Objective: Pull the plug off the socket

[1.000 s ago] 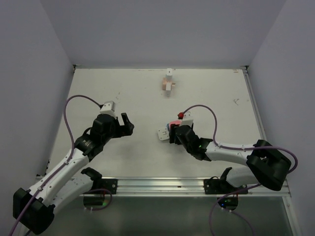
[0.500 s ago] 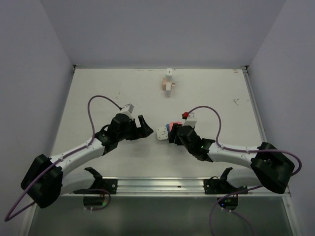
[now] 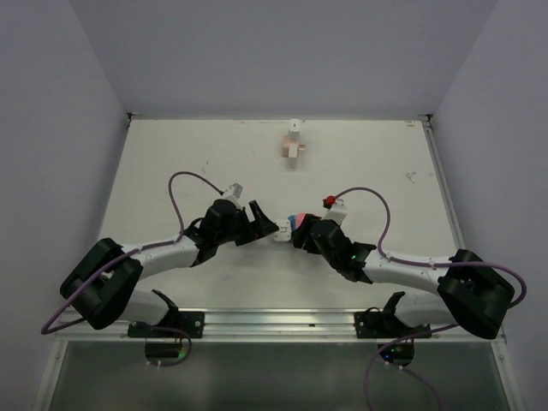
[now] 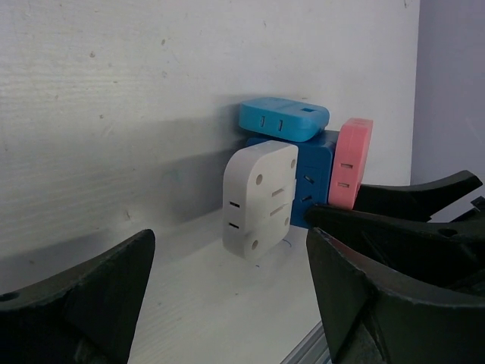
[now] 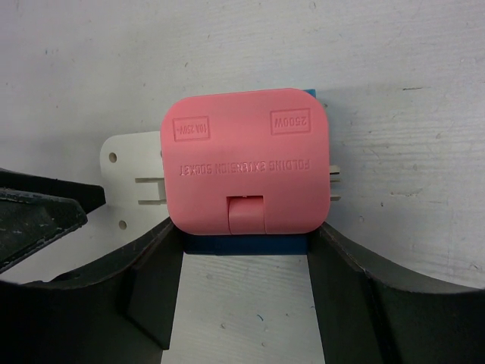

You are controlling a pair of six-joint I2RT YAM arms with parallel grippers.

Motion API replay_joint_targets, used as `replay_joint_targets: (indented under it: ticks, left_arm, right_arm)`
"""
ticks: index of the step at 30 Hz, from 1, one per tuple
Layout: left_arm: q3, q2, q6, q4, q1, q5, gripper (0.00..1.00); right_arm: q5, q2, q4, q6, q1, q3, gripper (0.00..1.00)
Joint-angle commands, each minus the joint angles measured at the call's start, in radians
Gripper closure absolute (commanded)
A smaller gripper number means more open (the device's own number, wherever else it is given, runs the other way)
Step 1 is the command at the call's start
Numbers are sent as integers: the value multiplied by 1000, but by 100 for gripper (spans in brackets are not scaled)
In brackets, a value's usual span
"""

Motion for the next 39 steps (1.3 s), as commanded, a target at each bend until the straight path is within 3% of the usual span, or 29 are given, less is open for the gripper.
replay_joint_targets:
  ticks: [1,8,13,16,22,31,34,39]
  left_arm:
    - [-6,38,-34,157,-8,41,16]
    - [-11,108,-26,285,-13,83,32]
    - [-27,160,-30,350,-13,118,35]
    - [-35,176,-34,403,-11,144,48]
    - [-58,159,-20,445,-11,156,61]
    - [-119,130,-26,517,-11,149,94]
    - [-126,124,-37,528,-13,153,100]
    - [-132,87,-53,511,-5,155,100]
  right_arm:
    - [-10,-26,46,29,-5,-10,100]
    - [-28,-29,64,19,-15,-18,100]
    - [-32,-32,69,18,-19,-21,100]
    - [-36,-29,75,15,-19,-22,100]
    - [-36,-29,73,9,-24,-24,100]
    - [-28,-28,64,7,-30,-31,100]
    - [-7,-28,49,0,-30,-33,100]
    - [44,-12,-29,-19,-31,-15,100]
